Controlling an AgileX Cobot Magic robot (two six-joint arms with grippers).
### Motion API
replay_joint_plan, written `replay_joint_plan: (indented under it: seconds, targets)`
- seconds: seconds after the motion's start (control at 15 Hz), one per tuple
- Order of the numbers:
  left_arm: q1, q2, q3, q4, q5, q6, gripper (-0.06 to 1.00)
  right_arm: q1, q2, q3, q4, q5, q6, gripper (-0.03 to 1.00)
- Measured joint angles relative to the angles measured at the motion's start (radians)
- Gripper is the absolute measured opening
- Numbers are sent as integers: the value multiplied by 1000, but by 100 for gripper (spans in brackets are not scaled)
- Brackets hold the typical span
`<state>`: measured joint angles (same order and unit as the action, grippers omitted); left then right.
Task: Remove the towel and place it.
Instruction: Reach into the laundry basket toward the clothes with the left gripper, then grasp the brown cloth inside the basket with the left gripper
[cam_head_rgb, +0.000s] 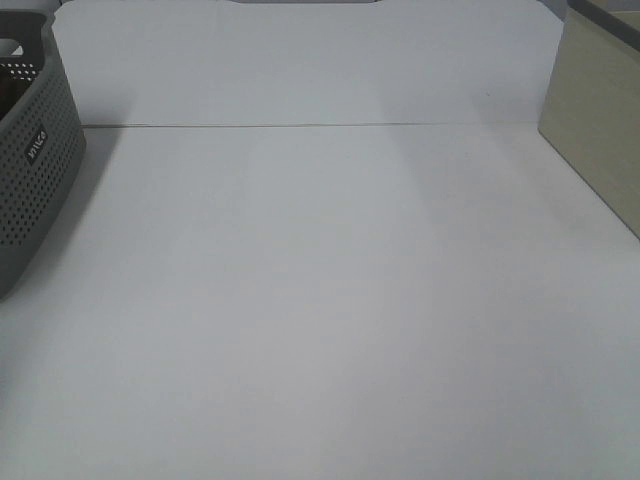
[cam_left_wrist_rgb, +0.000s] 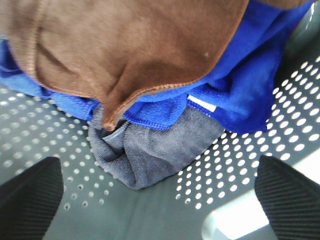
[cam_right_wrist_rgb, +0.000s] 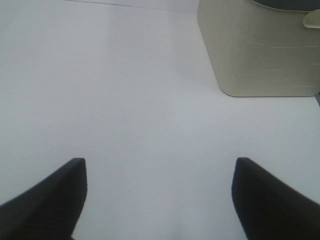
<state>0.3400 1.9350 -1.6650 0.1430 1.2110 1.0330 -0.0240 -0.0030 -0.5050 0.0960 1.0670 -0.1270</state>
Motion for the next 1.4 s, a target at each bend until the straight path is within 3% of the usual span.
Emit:
replay_joint_plan:
  seconds: [0.73,0.87,1.13,1.4]
  targets:
    - [24,222,-148,-50,0,26,93,0,0,0,0,0,0,77]
    - [24,226,-148,-50,0,30,84,0,0,0,0,0,0,77]
    - [24,226,-148,-50,0,21,51,0,0,0,0,0,0,77]
    - [24,238,-149,-54,1,21,39,0,0,0,0,0,0,77]
